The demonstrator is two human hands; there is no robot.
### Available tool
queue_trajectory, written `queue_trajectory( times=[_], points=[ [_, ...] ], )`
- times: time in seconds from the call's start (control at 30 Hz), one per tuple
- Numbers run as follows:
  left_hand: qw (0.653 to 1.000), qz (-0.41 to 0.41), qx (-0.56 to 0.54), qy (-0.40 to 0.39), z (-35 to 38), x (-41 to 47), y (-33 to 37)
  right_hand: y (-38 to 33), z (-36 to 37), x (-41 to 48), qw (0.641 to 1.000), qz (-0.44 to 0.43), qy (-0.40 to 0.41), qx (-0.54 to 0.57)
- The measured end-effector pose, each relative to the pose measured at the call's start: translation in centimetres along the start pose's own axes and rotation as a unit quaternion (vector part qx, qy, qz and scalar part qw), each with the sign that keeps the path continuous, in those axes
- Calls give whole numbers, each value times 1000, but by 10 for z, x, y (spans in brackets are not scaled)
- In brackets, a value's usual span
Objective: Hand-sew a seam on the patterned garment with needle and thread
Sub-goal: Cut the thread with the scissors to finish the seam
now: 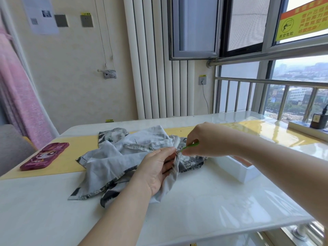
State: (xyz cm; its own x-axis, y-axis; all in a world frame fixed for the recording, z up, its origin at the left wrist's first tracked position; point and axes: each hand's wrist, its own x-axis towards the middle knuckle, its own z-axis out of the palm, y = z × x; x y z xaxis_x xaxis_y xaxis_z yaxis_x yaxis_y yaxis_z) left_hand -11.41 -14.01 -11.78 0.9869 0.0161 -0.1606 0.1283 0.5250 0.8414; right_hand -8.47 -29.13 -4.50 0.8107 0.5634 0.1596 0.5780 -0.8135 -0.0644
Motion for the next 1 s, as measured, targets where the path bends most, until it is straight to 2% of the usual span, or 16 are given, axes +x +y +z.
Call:
queue_trajectory(
  times=[0.17,0.37,1.0],
  points=[
    [1000,-2,20,-3,0,-1,2,3,-11,8,989,20,-103,107],
    [999,-4,45,-6,1,-1,3,6,-15,12,977,31,-154,143],
    [998,-8,55,-9,0,1,2,5,-16,15,978,36,-164,127]
  ],
)
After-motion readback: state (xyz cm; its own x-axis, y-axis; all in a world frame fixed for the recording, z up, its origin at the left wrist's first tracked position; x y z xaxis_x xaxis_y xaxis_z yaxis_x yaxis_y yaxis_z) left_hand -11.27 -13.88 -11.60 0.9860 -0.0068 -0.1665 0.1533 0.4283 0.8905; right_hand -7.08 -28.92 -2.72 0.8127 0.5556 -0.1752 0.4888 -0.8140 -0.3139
